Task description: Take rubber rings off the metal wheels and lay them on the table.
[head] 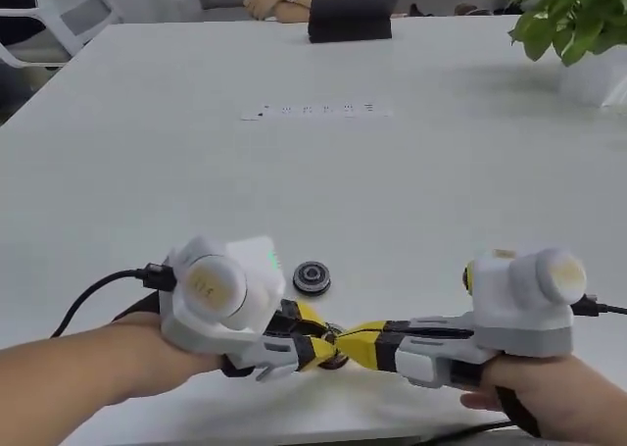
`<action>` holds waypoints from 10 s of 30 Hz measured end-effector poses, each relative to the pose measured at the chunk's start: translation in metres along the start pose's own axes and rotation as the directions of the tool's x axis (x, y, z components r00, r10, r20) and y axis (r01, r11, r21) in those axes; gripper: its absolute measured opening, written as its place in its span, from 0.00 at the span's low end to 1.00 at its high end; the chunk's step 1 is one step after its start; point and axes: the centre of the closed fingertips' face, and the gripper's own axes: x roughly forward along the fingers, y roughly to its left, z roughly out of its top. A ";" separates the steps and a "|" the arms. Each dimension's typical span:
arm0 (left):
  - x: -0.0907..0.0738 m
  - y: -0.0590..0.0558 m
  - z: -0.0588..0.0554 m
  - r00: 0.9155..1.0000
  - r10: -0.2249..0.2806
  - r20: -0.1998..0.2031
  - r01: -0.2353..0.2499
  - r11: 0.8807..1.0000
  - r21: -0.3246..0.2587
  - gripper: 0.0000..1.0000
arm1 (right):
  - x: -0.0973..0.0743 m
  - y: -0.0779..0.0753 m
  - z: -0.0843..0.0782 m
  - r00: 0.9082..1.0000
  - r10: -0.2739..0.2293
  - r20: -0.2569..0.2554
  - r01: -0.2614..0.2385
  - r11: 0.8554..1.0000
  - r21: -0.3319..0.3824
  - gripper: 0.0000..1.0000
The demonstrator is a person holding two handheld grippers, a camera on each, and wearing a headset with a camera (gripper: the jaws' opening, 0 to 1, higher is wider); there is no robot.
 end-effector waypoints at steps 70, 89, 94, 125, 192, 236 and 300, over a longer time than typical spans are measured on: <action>-0.105 0.020 0.003 0.991 0.098 0.093 -0.088 0.991 -0.102 0.42 | 0.020 0.007 0.031 0.995 0.011 -0.095 -0.024 0.991 -0.132 0.00; -0.136 0.036 -0.015 0.982 0.170 0.087 -0.156 0.977 -0.147 0.44 | 0.058 0.010 0.027 0.973 0.054 -0.226 -0.100 0.975 -0.198 0.00; -0.139 0.037 -0.018 0.981 0.176 0.083 -0.162 0.975 -0.153 0.44 | 0.065 0.007 0.020 0.961 0.057 -0.269 -0.114 0.973 -0.200 0.00; -0.136 0.044 -0.018 0.981 0.174 0.080 -0.160 0.973 -0.166 0.46 | 0.074 -0.006 0.010 0.944 0.007 -0.329 -0.106 0.953 -0.284 0.18; -0.030 0.003 0.017 0.997 -0.057 0.049 0.061 0.995 -0.085 0.38 | -0.006 -0.022 -0.011 0.960 -0.077 -0.269 -0.018 0.943 -0.333 0.25; 0.002 0.003 0.001 0.999 -0.037 0.019 0.038 0.997 -0.072 0.11 | 0.004 -0.028 -0.026 0.962 -0.085 -0.258 -0.009 0.940 -0.342 0.15; 0.002 0.003 0.001 0.999 0.013 0.034 -0.012 0.999 -0.032 0.07 | -0.002 -0.037 -0.021 0.986 -0.136 -0.094 0.134 0.991 -0.024 0.00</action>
